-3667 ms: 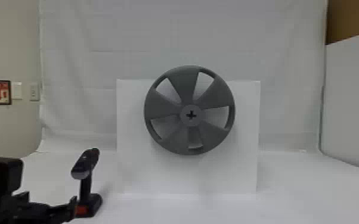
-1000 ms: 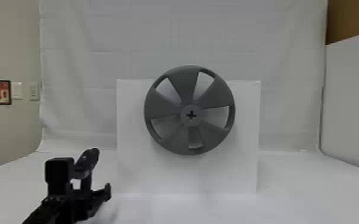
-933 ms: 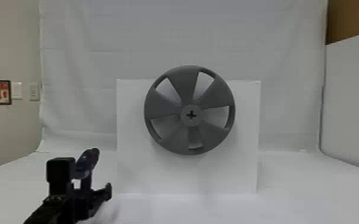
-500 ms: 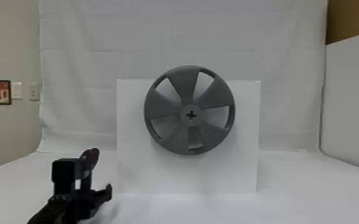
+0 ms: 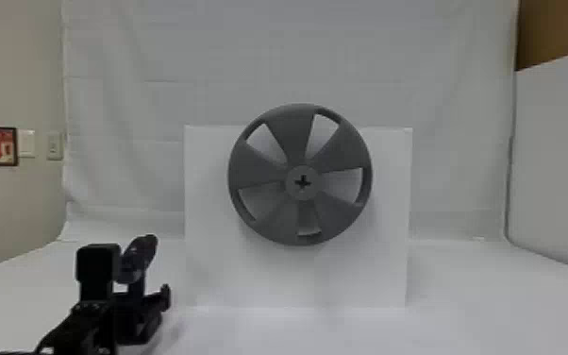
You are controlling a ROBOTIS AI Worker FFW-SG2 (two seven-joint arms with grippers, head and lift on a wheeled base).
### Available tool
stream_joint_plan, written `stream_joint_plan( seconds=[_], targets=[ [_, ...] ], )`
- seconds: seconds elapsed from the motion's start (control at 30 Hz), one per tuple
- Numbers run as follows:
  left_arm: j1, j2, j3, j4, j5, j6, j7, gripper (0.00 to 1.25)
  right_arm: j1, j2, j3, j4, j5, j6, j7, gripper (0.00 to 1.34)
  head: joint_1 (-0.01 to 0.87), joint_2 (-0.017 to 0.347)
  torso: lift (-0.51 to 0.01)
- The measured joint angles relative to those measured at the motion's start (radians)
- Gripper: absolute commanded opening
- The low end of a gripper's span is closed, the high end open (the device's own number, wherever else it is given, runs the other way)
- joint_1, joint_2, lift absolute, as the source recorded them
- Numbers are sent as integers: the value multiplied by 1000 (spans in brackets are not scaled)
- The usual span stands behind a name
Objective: Grasp the drill and bring into the middle of wheel
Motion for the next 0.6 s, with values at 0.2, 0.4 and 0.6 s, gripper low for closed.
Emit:
stream_joint_plan(
  seconds=[0.2,0.4,0.6],
  targets=[
    [-4,0,-1,10,1,0,0,1031,-1,1,0,1,1,0,0,1071,54,31,-403],
    [-9,0,-3,18,9,0,0,997,-1,1,2,2,2,0,0,1071,54,31,-403],
    [-14,0,-6,25,19,0,0,692,-2,2,5,4,2,0,0,1071,54,31,-403]
  ],
)
